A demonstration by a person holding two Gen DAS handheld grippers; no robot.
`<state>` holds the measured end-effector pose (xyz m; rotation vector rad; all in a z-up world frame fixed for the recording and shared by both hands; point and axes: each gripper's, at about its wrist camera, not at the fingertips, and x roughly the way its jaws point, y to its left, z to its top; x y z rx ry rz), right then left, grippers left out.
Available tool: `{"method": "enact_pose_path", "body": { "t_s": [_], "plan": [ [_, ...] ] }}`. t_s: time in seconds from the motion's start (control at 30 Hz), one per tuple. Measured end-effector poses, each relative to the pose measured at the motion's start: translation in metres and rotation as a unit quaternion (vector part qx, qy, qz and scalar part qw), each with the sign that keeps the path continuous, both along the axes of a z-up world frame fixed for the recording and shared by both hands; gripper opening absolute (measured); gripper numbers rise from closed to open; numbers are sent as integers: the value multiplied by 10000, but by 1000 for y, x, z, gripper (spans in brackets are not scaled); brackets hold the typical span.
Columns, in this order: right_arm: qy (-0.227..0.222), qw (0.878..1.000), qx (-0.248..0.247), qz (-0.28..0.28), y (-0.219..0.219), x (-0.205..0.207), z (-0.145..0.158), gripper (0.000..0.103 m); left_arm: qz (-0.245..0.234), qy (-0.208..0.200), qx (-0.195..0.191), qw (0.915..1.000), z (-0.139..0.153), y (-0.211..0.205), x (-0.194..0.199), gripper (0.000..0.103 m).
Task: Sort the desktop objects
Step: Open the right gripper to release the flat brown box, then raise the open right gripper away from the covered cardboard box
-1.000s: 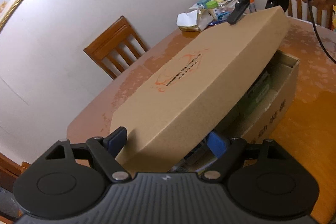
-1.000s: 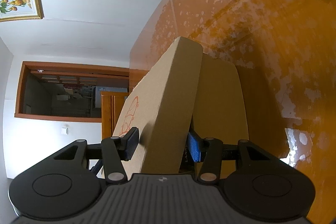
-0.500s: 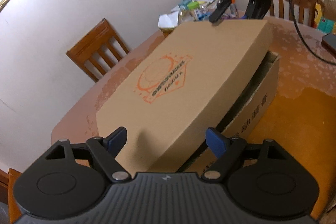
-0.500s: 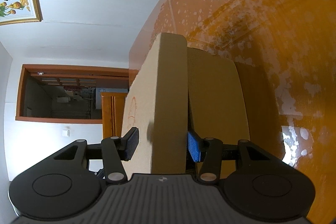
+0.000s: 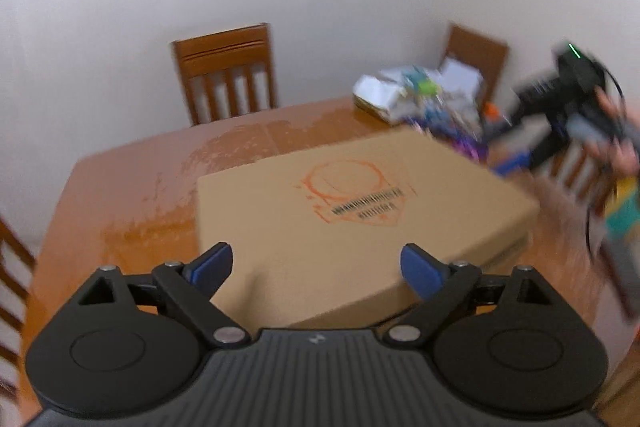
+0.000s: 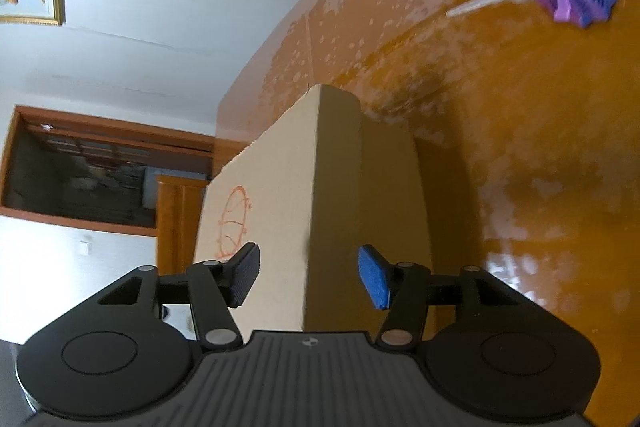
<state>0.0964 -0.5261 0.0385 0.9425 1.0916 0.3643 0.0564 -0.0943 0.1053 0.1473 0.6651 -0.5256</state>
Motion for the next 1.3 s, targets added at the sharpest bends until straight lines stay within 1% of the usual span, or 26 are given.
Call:
{"method": "enact_pose_path", "body": {
  "t_s": [0.03,0.07,0.1,0.13,0.17,0.23,0.27,0.33,0.4,0.53,0.7,0.73,0.83,0.93,1.07,1.17,1.3],
  "plan": [
    [-53,9998,-188,3,1,-3,5,71,155,68,-179,9997,0,7,4,93],
    [-108,9992,-379,4,3,-6,9,77,315,190,-412,9985,-1,14,9,94],
    [-170,9981,-584,12,5,-9,15,81,451,358,-690,9960,-2,23,15,94],
    [-237,9969,-755,28,9,-12,20,84,550,545,-1017,9918,-4,33,21,94],
    [-303,9957,-871,42,12,-15,25,86,624,743,-1363,9859,-7,42,27,94],
    [-427,9936,-1042,57,18,-21,34,90,791,1075,-1969,9713,-13,58,39,94],
    [-471,9937,-1017,39,20,-23,38,92,893,1164,-2152,9655,-17,64,44,94],
    [-558,9939,-950,34,25,-26,41,94,1066,1264,-2304,9589,-23,72,54,94],
    [-590,9939,-934,49,32,-27,43,94,1145,1391,-2350,9552,-28,78,63,96],
    [-522,9944,-913,74,45,-28,39,95,1258,1623,-2366,9497,-41,81,78,97],
    [-437,9956,-825,87,57,-31,35,95,1136,1873,-2554,9417,-54,81,86,97],
    [-431,9957,-811,96,60,-31,35,95,1101,1914,-2558,9412,-55,80,87,97],
    [-402,9956,-835,117,67,-32,35,95,1068,1926,-2485,9433,-59,78,87,97],
    [-386,9952,-890,126,70,-33,35,95,980,1964,-2538,9420,-57,75,85,97],
    [-379,9952,-892,108,71,-35,35,95,916,1880,-2386,9483,-54,69,82,98],
    [-375,9950,-915,104,70,-34,35,96,882,1896,-2366,9488,-53,67,80,99],
    [-378,9949,-929,126,72,-34,35,100,829,1846,-2268,9527,-51,64,76,100]
  ]
}}
